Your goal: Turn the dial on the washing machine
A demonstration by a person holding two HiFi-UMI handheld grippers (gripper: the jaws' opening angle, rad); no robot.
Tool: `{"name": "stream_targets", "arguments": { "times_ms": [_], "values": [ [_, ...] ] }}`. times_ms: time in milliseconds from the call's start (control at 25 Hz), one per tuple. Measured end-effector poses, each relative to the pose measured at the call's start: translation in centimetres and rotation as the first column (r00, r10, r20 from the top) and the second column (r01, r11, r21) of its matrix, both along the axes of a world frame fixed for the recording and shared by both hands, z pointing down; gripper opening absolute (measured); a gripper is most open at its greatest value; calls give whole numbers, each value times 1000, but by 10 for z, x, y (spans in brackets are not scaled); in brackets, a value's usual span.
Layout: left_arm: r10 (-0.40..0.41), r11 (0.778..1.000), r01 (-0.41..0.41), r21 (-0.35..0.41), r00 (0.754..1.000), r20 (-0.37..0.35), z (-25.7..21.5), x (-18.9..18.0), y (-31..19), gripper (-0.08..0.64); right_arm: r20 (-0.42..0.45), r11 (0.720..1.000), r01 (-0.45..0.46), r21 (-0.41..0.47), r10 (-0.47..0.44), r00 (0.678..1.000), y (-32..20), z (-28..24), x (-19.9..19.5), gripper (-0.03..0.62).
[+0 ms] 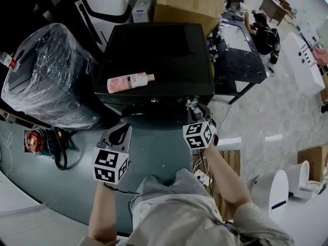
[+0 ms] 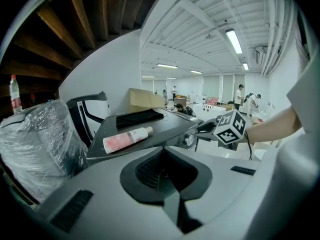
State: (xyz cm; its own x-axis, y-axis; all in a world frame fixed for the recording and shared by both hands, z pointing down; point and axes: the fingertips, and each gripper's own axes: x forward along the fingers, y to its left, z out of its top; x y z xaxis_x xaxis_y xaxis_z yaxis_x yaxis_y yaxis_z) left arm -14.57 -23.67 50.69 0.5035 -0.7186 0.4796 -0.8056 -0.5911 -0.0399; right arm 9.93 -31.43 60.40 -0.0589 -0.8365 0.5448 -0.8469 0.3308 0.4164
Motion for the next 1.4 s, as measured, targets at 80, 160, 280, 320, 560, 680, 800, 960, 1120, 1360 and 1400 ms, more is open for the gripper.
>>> {"name": "stream_targets", "arguments": {
  "times_ms": [80,160,280,320,560,680,800,960,1120,1360,1400],
  "values": [
    [0,1000,0,14,1000,-4,-15,-1,1,20,53,1000,12,14,-13,999,9,-27,-6,120],
    [-3,1000,3,29,1000,-8,-29,-2,1,20,107,999,38,30,-41,993,17,-54,-15,115],
    [-5,999,6,48,1000,-18,-49,-3,4,21,203,996,63,57,-73,977,29,-92,-28,88],
    [-5,999,6,54,1000,-21,-56,-3,6,20,229,996,67,65,-80,970,33,-105,-31,76],
    [13,993,-10,121,1000,-24,-102,-1,13,21,322,983,105,152,-150,935,51,-178,-44,37],
    [17,987,-12,162,999,-27,-125,0,17,20,387,973,126,196,-194,901,64,-214,-53,32],
    [23,979,-16,201,999,-31,-149,2,23,20,438,962,143,234,-236,868,81,-247,-59,29],
    [30,969,-21,246,999,-32,-178,4,32,21,468,945,156,288,-280,838,101,-287,-60,28],
    [24,953,-11,304,999,-39,-203,5,43,21,487,926,166,340,-324,811,120,-322,-60,28],
    [21,908,-4,418,999,-37,-236,6,61,20,473,893,210,398,-396,787,144,-357,-70,28],
    [22,905,-5,426,999,-35,-240,6,63,20,465,886,218,409,-408,786,147,-362,-72,28]
  ]
}}
